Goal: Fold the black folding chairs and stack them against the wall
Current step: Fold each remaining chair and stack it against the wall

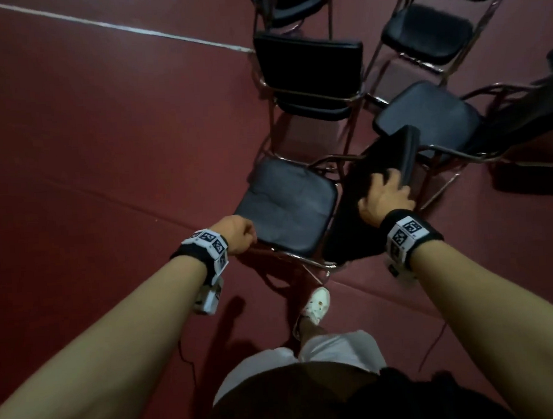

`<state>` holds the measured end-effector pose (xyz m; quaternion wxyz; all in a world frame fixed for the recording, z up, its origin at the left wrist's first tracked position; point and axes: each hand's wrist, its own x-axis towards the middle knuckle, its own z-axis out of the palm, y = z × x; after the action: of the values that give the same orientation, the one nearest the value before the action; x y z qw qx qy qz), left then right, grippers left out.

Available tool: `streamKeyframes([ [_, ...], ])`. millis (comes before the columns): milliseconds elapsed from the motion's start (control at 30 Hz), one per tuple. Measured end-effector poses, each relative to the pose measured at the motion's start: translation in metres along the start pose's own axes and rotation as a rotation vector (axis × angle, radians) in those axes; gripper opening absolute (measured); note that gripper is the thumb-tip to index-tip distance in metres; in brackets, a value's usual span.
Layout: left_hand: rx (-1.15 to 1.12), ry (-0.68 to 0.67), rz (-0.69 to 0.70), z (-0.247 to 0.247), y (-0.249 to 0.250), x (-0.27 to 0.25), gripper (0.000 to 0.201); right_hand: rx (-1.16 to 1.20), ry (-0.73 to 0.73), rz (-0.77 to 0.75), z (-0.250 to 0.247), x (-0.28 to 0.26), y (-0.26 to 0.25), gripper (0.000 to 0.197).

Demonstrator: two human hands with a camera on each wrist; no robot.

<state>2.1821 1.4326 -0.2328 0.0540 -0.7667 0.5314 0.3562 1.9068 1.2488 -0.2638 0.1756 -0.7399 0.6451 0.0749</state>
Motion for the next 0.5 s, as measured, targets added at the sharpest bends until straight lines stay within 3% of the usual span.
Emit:
streamKeyframes([
  [200, 0.089, -0.026, -0.075, -0.074, -0.038, 0.075, 0.020, 0.075, -0.095, 0.279, 0.002, 0.083, -0.040, 0.091],
  [367, 0.107, -0.106, -0.085, -0.103, -0.049, 0.135, 0.021, 0.193, 0.119, 0.455, 0.014, 0.098, -0.023, 0.100],
  [500, 0.157, -0.212, -0.041, -0.122, -0.062, 0.206, 0.022, 0.261, 0.137, 0.665, 0.010, 0.126, -0.025, 0.106],
])
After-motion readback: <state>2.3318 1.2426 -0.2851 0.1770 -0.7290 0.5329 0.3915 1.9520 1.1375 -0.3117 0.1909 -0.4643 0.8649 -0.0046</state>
